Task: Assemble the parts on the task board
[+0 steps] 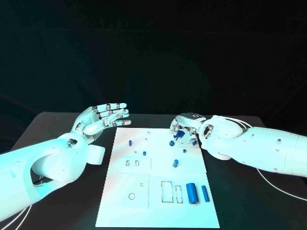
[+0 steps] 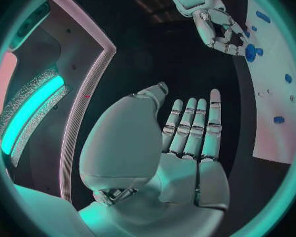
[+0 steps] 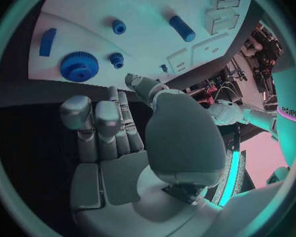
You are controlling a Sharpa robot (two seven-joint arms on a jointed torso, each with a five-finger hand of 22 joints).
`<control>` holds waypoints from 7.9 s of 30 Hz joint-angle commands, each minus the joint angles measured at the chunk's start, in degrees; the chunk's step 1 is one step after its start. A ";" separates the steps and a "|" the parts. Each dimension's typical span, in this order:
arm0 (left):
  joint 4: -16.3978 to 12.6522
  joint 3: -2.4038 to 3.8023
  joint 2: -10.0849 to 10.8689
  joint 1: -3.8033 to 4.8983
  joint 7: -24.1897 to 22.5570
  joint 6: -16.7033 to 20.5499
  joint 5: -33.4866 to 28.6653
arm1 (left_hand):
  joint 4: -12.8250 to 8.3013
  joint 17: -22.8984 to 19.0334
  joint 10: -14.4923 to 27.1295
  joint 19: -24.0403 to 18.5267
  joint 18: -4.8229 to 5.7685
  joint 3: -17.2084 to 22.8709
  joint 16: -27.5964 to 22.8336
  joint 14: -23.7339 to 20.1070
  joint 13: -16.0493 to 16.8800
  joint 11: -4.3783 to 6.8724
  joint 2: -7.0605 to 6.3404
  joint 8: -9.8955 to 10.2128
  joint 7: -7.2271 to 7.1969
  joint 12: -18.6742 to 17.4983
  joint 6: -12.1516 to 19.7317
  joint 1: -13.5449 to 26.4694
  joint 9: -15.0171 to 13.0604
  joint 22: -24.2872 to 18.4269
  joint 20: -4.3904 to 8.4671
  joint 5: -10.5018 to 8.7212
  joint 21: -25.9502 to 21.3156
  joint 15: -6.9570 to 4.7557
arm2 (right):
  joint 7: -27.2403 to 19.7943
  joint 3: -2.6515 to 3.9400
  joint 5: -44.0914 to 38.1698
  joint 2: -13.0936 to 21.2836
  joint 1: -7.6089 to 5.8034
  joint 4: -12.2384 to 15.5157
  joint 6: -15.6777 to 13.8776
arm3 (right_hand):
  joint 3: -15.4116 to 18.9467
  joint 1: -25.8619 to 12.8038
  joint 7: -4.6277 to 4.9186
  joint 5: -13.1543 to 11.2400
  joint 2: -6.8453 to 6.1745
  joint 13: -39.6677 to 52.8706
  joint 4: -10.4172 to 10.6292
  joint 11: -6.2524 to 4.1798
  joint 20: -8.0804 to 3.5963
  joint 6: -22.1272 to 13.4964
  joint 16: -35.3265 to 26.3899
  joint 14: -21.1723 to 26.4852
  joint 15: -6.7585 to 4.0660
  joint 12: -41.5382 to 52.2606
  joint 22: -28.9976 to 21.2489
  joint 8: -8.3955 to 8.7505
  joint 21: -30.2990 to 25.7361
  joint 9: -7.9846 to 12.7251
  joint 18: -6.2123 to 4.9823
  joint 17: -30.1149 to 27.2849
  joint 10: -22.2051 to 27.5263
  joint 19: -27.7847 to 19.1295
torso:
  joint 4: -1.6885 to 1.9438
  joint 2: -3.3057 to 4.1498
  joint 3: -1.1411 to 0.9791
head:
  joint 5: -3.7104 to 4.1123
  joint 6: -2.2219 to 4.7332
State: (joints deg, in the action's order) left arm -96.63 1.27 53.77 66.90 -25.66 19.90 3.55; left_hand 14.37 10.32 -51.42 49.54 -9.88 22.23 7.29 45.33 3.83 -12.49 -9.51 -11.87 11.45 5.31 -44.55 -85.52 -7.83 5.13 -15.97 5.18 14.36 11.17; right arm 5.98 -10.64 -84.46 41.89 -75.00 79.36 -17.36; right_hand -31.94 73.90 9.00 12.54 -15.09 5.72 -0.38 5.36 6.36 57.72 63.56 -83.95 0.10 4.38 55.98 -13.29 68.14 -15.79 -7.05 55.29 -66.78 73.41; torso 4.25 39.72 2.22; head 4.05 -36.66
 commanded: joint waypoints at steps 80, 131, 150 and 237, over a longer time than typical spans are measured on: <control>-0.61 0.19 0.03 0.38 0.25 -1.88 -0.30 | -0.19 0.17 1.00 -0.25 -0.26 0.37 -0.89 -0.86 -0.08 -0.46 0.06 -0.11 4.00 0.10 0.75 0.31 0.09 -0.15 -0.18 -0.41 0.13 0.07 | 2.89 0.22 -2.44 -4.94 0.46 -2.82 -8.41 | -3.99 3.29 -1.51 0.08 4.70 3.11 -0.91 -1.85 -1.14 2.89 11.34 -1.57 -1.03 6.43 13.95 -3.89 9.53 -6.68 2.67 8.94 -2.81 4.45 | 1.64 1.38 0.98 | 0.25 0.74; -0.81 0.20 -0.11 0.73 0.69 -2.26 -0.32 | -0.33 0.33 1.53 -0.26 -0.25 0.49 -1.01 -0.90 -0.10 -0.51 0.07 -0.05 3.99 -0.02 1.09 0.21 0.13 -0.19 -0.20 -0.41 0.17 0.10 | 2.13 0.21 -2.36 -17.21 1.79 -16.65 -7.50 | -4.30 2.97 -1.36 0.06 4.59 3.24 -1.13 -1.73 -1.11 2.44 11.75 -1.65 -0.94 6.43 14.11 -3.86 9.66 -7.10 2.67 9.22 -2.55 4.38 | 2.00 1.78 1.08 | -0.52 0.59; -0.79 0.19 -0.10 0.82 0.90 -2.53 -0.32 | -0.33 0.33 1.53 -0.26 -0.25 0.49 -1.01 -0.90 -0.10 -0.51 0.07 -0.05 3.99 -0.02 1.09 0.21 0.13 -0.19 -0.20 -0.41 0.17 0.10 | 1.23 0.15 -1.55 -18.43 1.82 -18.12 -7.51 | -5.05 -0.05 0.61 -0.06 1.55 0.82 -0.64 1.02 0.94 -4.18 8.88 0.24 1.31 2.53 7.31 0.01 4.62 -7.26 1.06 3.57 6.51 -1.03 | 1.98 1.83 1.14 | -0.64 0.73; 0.64 0.17 -0.06 0.83 1.20 -3.47 -0.34 | -0.34 0.51 1.64 -0.24 -0.26 0.50 -1.16 -0.97 -0.05 -0.50 0.07 -0.16 3.95 0.13 1.19 0.28 0.10 -0.22 -0.20 -0.44 0.24 0.11 | 4.87 0.97 9.93 -0.75 1.95 -8.53 -1.29 | 6.82 10.00 -0.96 0.44 3.41 73.92 10.47 -2.00 -0.76 -4.44 25.05 -5.07 -0.67 78.46 23.67 -3.49 13.47 -11.25 4.19 30.16 -14.77 8.98 | 1.35 1.54 0.90 | 0.67 0.42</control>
State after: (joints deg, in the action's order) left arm -95.92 1.39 53.81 67.67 -24.17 17.42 3.40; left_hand 14.06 10.77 -50.07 49.54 -9.72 22.54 6.35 44.74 3.80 -13.01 -9.51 -11.87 11.35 5.31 -43.64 -85.52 -7.80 4.96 -15.97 5.00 14.36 11.37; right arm 11.04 -9.55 -70.59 41.15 -73.29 70.73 -18.04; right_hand -24.73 83.79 8.62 12.87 -11.27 74.94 10.19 3.38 5.73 51.43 88.29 -84.03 -0.23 82.48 74.92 -16.39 81.52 -26.91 -3.51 74.93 -81.08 81.99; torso 5.56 41.24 3.12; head 4.72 -36.25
